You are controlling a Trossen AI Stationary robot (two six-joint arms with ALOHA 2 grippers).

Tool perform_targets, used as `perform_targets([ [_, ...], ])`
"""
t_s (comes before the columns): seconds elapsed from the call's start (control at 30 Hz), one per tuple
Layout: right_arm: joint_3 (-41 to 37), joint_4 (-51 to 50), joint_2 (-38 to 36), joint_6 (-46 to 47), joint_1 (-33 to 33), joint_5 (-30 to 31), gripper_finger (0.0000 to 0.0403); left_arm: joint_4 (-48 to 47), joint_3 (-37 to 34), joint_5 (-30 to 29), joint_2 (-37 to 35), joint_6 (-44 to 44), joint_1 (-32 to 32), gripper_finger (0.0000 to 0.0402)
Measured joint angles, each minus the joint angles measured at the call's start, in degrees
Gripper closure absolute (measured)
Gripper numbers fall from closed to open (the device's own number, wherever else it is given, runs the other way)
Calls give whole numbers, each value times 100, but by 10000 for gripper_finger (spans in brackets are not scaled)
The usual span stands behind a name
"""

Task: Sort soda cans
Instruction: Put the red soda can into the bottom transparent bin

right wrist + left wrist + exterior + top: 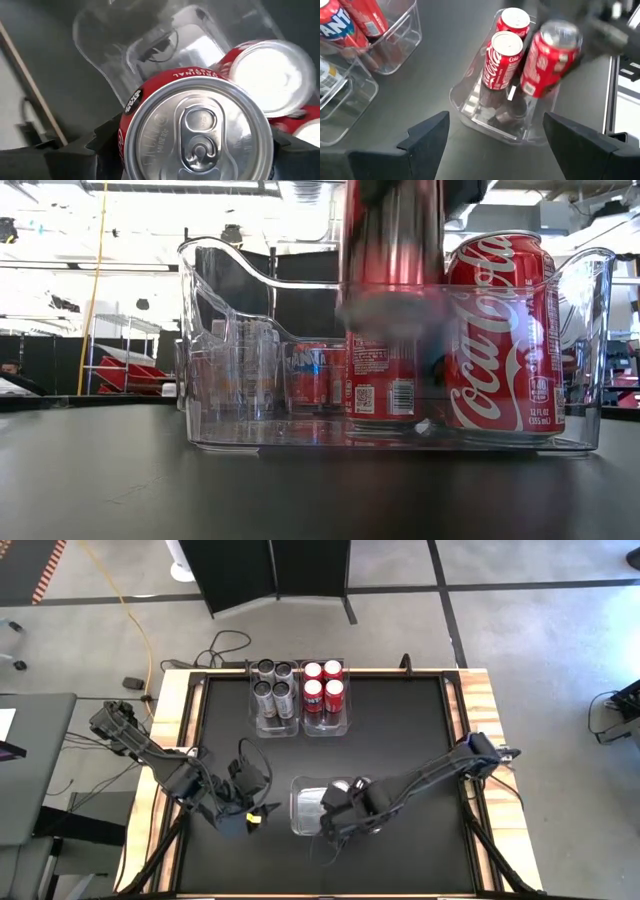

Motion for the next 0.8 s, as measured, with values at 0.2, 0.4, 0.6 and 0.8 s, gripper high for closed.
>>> perform_targets([
  [0.2,-4,-4,370,181,129,436,97,-65,0,-4,0,0,0,86],
  [0.4,-122,52,422,287,159,564,95,-345,0,-6,0,-44,-9,86],
  [0.6,-240,66,422,261,83,560,66,-551,0,-6,0,-143,0,86],
  [0.8,-251,95,416,4,75,547,29,-858,2,51,0,-538,-117,86],
])
